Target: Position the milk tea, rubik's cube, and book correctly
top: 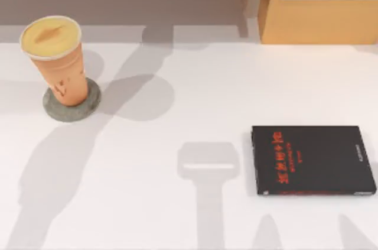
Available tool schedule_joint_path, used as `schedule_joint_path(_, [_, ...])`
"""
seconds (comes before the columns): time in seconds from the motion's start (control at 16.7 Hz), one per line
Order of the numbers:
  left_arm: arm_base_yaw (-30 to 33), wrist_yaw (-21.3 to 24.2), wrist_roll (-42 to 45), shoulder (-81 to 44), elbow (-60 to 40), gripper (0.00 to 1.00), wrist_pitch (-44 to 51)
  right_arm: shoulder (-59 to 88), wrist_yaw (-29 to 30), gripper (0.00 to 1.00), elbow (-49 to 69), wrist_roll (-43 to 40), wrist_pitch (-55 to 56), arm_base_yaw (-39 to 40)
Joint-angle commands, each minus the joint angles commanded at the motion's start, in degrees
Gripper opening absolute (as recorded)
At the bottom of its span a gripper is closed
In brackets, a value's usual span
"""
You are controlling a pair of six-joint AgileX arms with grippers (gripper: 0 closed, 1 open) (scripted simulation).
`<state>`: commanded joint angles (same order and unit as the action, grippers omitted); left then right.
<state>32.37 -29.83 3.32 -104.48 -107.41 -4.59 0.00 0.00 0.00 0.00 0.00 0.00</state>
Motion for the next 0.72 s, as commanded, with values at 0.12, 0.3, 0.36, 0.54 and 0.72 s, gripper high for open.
schedule_joint_path(0.12, [-2.16,1.76,0.5,-3.38,-7.06,0.0,1.76,0.0,0.0,1.0,0.0,0.0,0.0,0.0])
schedule_joint_path(0.3, [-3.71,2.7,0.2,-10.54,-15.04,0.0,5.16,0.0,0.0,1.0,0.0,0.0,0.0,0.0])
schedule_joint_path(0.36, [-3.76,2.67,-0.13,-12.9,-17.27,0.0,6.17,0.0,0.0,1.0,0.0,0.0,0.0,0.0])
schedule_joint_path(0.54, [-2.77,2.19,-1.47,-18.44,-21.5,0.0,8.15,0.0,0.0,1.0,0.0,0.0,0.0,0.0])
schedule_joint_path(0.72, [-1.52,1.4,-2.41,-21.42,-23.39,0.0,8.86,0.0,0.0,1.0,0.0,0.0,0.0,0.0])
